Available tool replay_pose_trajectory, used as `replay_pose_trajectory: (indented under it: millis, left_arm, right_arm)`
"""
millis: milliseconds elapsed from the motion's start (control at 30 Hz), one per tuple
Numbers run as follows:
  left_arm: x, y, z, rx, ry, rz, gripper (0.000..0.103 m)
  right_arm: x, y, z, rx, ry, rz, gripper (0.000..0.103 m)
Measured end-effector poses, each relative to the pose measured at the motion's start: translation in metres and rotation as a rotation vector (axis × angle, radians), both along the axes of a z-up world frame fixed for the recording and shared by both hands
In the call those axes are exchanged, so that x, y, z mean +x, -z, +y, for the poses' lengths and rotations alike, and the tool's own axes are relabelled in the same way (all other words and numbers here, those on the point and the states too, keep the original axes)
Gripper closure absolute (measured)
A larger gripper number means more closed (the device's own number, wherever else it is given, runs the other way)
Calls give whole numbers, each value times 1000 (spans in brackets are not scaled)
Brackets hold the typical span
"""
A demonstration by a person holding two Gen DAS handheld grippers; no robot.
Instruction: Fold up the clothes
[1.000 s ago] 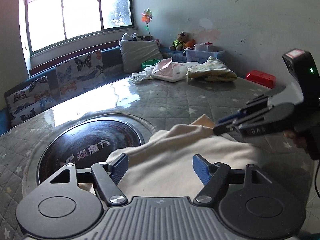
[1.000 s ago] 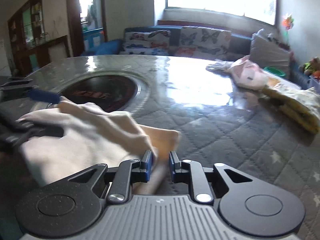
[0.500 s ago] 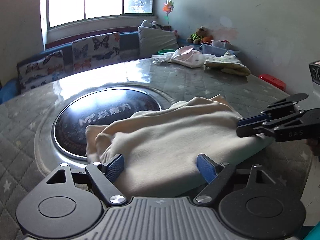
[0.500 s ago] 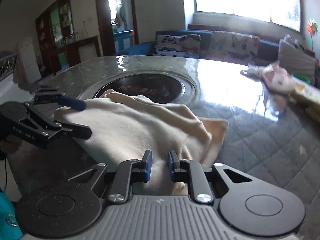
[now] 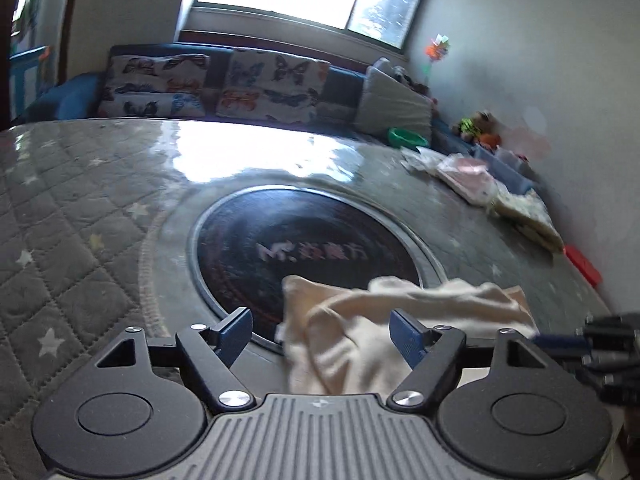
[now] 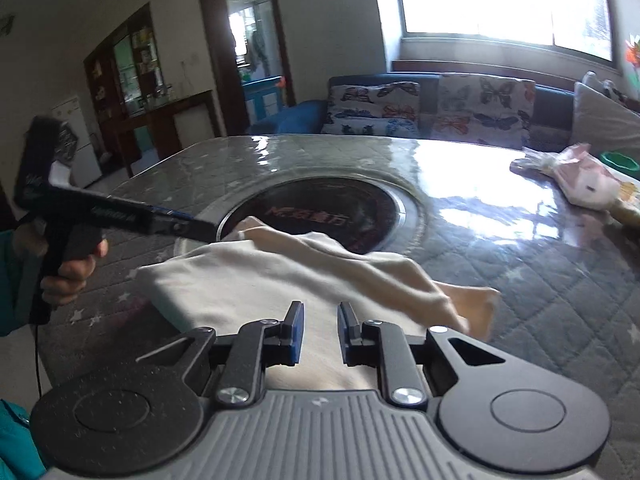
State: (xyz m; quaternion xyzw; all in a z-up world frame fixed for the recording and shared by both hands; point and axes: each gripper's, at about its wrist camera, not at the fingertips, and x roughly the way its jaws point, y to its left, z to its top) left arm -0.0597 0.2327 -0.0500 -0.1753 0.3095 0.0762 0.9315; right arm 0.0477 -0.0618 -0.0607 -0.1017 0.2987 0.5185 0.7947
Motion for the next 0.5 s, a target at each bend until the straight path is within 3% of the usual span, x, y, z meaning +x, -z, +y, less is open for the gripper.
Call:
replay_pose_trajectory:
  millis: [100,300,433,500]
  left_arm:
    - [-7,-5,14,-24,-55,-19,25]
    - [-35,-13,-10,63,68,-56,23]
    - [-50,-5,-23,46,108,-52,21]
    - [-56,1,-26,15,112,-53,21]
  right_arm:
    - [-11,-4,24,5,-80,-12,86]
    - [-10,-19,74,-20,-197,-39,86]
    - [14,-26,105,-62,-228,-4,86]
    - [22,-25,128,-109,-260,-31,86]
